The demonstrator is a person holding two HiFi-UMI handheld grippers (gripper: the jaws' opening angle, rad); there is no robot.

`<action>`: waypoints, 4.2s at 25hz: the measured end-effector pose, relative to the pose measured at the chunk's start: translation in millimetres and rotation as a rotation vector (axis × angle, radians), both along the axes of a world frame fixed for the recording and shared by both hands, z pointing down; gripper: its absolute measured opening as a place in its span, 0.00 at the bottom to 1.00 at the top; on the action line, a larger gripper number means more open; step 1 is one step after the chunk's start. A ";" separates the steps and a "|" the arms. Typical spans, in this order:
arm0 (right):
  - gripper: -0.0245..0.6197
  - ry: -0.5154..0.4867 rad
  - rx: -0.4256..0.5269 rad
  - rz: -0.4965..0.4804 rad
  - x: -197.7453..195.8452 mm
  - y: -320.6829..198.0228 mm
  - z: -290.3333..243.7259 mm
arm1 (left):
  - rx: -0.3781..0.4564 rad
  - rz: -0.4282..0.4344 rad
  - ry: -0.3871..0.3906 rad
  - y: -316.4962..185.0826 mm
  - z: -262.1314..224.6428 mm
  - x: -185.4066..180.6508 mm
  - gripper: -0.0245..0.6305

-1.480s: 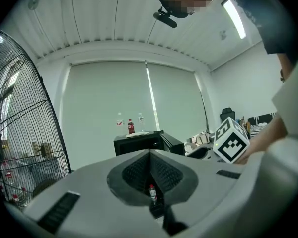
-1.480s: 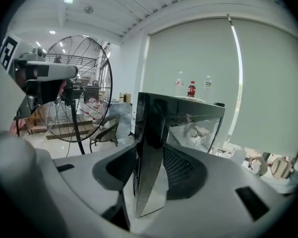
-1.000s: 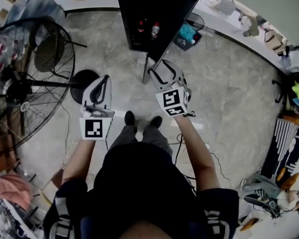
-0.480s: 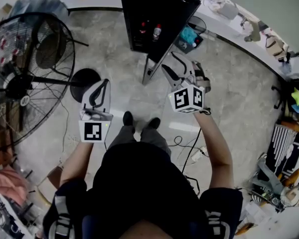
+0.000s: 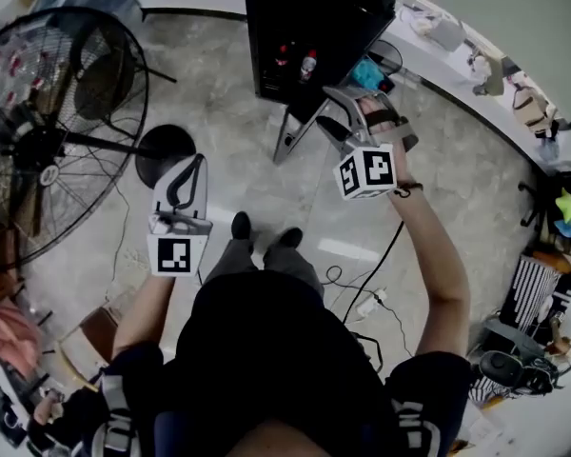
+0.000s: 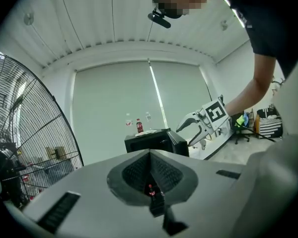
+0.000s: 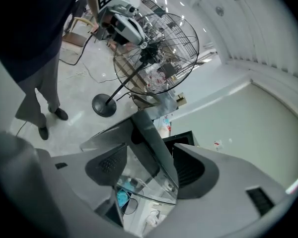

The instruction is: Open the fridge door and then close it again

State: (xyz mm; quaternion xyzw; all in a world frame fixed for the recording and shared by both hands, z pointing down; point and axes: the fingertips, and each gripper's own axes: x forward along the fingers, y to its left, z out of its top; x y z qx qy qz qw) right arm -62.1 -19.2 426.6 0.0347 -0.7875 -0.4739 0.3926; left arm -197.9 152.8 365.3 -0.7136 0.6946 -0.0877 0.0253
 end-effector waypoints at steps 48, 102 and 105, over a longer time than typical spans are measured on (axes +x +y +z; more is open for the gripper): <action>0.54 0.272 0.096 0.037 -122.1 -65.5 38.7 | 0.010 0.123 -0.025 -7.8 -2.8 -58.2 0.07; 0.52 0.019 0.068 0.333 -251.3 -278.7 32.1 | -0.010 0.005 0.020 -208.2 -4.2 -114.0 0.07; 0.52 0.011 0.085 0.360 -253.3 -281.1 30.9 | -0.007 0.017 0.038 -212.2 -6.1 -123.1 0.07</action>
